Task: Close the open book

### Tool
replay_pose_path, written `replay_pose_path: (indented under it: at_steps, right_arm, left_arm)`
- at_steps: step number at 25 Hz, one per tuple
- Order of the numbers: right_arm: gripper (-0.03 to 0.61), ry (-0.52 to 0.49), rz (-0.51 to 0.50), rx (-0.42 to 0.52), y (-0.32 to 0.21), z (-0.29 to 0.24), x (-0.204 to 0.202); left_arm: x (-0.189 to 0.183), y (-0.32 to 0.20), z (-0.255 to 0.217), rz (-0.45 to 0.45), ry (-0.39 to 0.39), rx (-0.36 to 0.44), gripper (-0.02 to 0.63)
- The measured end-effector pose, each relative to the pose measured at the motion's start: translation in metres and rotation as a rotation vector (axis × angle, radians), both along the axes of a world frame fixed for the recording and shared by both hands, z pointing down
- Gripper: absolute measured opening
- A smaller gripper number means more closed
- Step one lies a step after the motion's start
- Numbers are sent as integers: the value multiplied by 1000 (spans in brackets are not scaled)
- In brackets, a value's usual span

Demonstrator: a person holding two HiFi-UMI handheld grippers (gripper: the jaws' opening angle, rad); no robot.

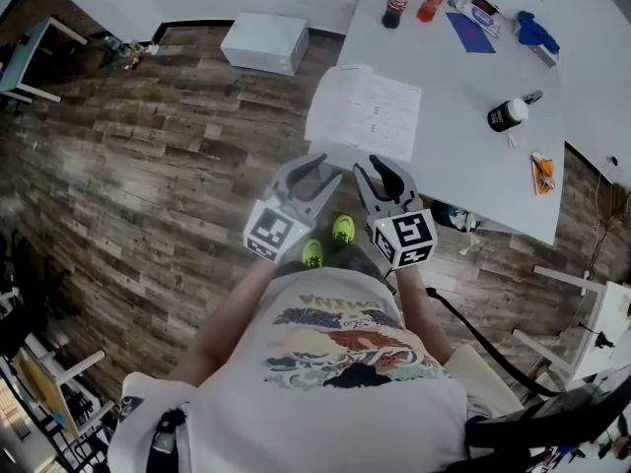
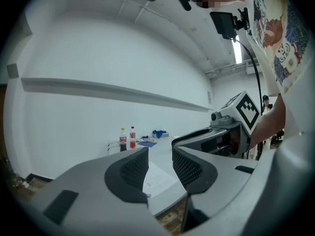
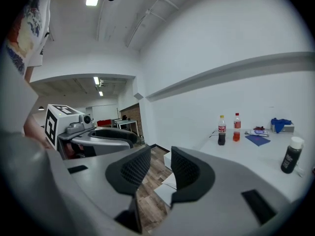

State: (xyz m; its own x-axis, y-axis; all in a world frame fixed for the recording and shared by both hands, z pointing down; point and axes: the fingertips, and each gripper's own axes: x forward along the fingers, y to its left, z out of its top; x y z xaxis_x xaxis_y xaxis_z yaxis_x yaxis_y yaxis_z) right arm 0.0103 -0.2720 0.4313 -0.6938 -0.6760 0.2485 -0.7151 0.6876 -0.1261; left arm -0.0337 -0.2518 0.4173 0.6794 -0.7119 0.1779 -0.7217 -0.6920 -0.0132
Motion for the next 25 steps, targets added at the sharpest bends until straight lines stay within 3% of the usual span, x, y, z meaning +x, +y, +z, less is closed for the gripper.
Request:
replay_pose_path:
  at_steps: [8,16,25]
  right_arm:
    - [118,3,-73,5,-47,7,13]
    - [123,10,-110,-18,-71,19,15]
    - [123,3,-118,-44,-84,34,2]
  left_arm:
    - [22,-42,7,-30,-56,33,132]
    - [14,-66,19,-69,-80,8,132]
    - [12,-86,31,-43,-43,-11,129]
